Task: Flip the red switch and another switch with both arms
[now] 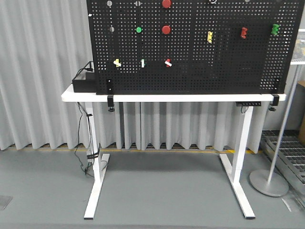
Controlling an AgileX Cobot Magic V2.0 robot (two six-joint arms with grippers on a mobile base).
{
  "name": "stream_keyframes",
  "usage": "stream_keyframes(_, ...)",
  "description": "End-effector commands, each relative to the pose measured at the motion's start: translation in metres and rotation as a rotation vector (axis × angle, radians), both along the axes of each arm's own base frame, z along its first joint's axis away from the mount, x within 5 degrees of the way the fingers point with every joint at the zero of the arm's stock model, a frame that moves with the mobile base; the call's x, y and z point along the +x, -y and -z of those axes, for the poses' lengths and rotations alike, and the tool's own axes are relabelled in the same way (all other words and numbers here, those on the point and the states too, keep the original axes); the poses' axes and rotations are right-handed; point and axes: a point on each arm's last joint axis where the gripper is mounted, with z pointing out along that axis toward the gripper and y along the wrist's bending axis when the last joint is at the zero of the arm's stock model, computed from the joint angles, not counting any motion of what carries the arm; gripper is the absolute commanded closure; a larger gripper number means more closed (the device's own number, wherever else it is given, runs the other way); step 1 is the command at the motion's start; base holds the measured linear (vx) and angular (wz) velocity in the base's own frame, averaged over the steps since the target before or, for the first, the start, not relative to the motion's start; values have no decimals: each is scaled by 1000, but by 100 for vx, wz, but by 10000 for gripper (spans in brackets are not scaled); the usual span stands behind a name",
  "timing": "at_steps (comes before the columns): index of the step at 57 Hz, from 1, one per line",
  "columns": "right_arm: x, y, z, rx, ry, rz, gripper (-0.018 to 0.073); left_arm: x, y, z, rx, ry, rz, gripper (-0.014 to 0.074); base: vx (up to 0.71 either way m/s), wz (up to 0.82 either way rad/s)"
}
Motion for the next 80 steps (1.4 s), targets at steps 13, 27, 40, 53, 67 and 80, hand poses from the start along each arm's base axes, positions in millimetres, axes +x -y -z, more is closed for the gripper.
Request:
stream_keyframes(13, 0, 0, -6, -23, 83, 7, 565, -1, 0, -4, -12, 81, 5, 594, 44, 4)
stream_keyframes(27, 0, 0, -6, -23, 84, 7, 565, -1, 0, -4, -12, 81, 5, 594, 47, 5)
stream_keyframes(40, 0, 0, -6, -23, 83, 7, 565, -1, 0, -4, -12, 81, 5, 594, 49, 4)
stream_keyframes(53, 0, 0, -6, -23, 83, 7, 565, -1, 0, -4, -12, 81, 5, 594, 48, -2)
stream_keyframes(67, 0, 0, -6, -23, 83, 7, 565, -1, 0, -4, -12, 81, 5, 594, 44, -8)
stream_keyframes(80, 0, 0, -6, -23, 83, 7, 565, -1, 0, -4, -12, 81, 5, 594, 36, -3)
